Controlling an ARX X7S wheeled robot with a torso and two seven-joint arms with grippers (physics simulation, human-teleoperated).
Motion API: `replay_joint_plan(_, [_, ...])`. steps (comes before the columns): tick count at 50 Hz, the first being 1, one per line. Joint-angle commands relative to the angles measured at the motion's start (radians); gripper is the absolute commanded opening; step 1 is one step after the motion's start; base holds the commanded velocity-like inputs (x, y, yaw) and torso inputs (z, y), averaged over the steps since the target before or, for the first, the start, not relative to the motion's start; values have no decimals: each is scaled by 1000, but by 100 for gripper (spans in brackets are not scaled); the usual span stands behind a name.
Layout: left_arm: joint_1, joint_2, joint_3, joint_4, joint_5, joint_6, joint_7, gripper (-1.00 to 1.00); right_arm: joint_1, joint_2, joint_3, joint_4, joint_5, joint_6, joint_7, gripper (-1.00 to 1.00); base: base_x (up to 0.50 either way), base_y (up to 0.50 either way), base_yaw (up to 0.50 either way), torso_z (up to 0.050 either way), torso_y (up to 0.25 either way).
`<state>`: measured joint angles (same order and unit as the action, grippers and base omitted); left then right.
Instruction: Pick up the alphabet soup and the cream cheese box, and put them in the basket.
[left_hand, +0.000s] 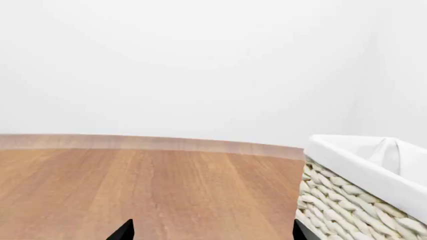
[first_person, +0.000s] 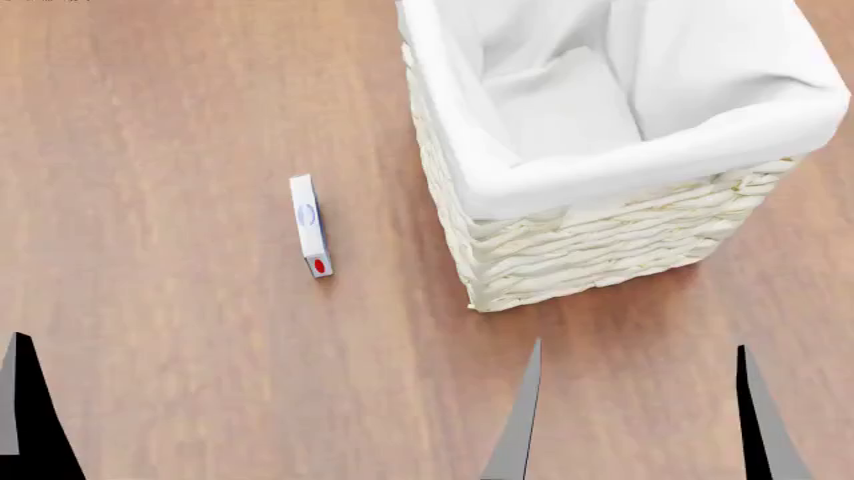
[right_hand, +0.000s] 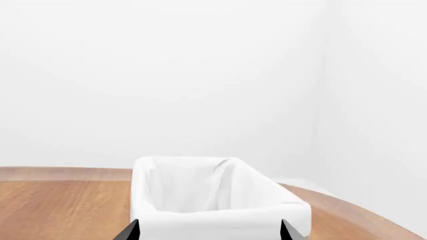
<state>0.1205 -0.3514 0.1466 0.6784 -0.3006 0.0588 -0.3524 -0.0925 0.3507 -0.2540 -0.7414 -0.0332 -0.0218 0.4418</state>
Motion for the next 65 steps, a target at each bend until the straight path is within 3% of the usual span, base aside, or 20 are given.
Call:
replay_joint_plan(1, [2,-3,2,-3,-2,5,-3,100,1,2,-4,3,1,1,4,100,0,0,-188,0,0])
replay_joint_plan(45, [17,-15,9,-7,4,21,-18,100,0,11,-17,-7,-3,6,18,100,0,0,-164,0,0])
replay_joint_plan(65, [5,-17,16,-42,-2,33,-13,100,-112,35,-28,-83,29,54,21,100,0,0,0,0,0])
